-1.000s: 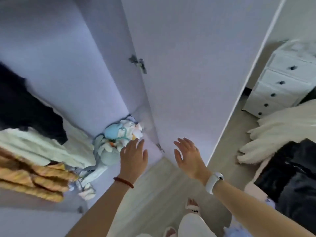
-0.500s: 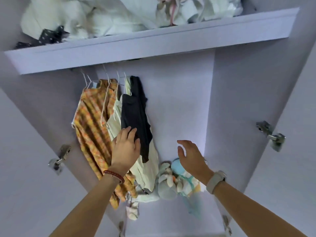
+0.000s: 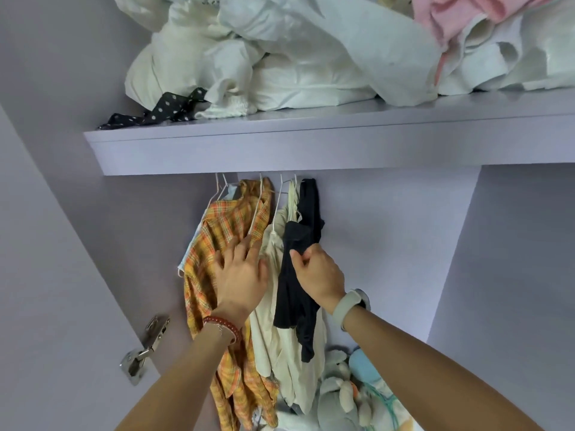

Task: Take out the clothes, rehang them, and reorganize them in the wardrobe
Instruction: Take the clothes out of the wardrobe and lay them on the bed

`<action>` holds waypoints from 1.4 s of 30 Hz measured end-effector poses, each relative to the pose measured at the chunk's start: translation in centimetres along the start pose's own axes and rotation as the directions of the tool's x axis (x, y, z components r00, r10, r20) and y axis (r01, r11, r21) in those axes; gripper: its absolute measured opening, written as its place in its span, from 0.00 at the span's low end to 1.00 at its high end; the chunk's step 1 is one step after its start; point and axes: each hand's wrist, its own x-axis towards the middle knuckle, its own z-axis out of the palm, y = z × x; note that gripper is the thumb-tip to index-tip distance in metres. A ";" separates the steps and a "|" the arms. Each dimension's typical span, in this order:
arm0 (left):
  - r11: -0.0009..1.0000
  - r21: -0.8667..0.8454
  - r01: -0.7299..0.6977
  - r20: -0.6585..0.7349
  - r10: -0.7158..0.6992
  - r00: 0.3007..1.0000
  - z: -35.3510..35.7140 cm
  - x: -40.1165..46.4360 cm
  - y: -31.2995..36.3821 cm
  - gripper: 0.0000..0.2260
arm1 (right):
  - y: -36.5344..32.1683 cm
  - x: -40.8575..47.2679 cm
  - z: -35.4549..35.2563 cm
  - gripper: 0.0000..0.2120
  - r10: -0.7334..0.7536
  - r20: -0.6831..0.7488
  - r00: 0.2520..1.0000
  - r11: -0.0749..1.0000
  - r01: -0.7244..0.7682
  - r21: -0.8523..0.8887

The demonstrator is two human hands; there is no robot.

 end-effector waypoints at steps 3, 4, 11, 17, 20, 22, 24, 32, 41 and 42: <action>0.996 -0.001 -0.089 0.056 0.089 0.994 1.2 1.5 -0.9 0.21 | -0.1 1.1 1.5 0.19 0.014 -0.039 0.999 0.985 -0.021 -0.173; 0.993 -0.015 -0.118 0.057 0.118 0.991 1.5 1.8 -1.2 0.21 | 0.1 1.2 1.7 0.18 0.011 -0.050 0.999 0.985 -0.020 -0.172; 0.954 -0.214 -0.210 -0.057 0.202 0.978 3.2 2.2 -1.9 0.20 | -1.1 3.5 2.1 0.19 0.004 -0.067 0.998 1.000 -0.005 -0.010; 0.946 -0.226 -0.230 -0.068 0.220 0.973 4.2 2.5 -3.1 0.20 | -0.9 4.0 3.0 0.16 0.137 -0.082 0.987 0.981 -0.147 -0.126; 0.946 -0.223 -0.236 -0.067 0.226 0.972 4.4 2.7 -3.0 0.19 | -0.3 4.5 2.0 0.15 0.142 -0.117 0.983 0.959 -0.166 -0.231; 0.946 -0.221 -0.236 -0.065 0.227 0.972 4.6 2.6 -3.0 0.20 | -0.2 5.2 1.5 0.14 0.130 -0.124 0.984 0.945 -0.160 -0.284; 0.947 -0.212 -0.241 -0.058 0.234 0.971 4.7 2.5 -3.1 0.21 | -0.1 5.5 1.2 0.13 0.112 -0.171 0.979 0.942 -0.159 -0.295; 0.954 -0.184 -0.236 -0.121 0.216 0.969 4.5 2.5 -3.0 0.20 | 1.4 3.7 -0.7 0.08 0.080 -0.379 0.922 0.995 -0.098 -0.028; 0.781 -0.426 -0.457 -0.212 0.404 0.890 5.3 0.3 4.1 0.16 | 5.5 -7.9 -3.3 0.16 0.266 -0.308 0.914 0.960 -0.222 0.172; 0.779 -0.425 -0.461 -0.192 0.420 0.887 5.6 -0.2 5.1 0.16 | 6.1 -9.7 -3.5 0.16 0.310 -0.269 0.912 0.945 -0.263 0.196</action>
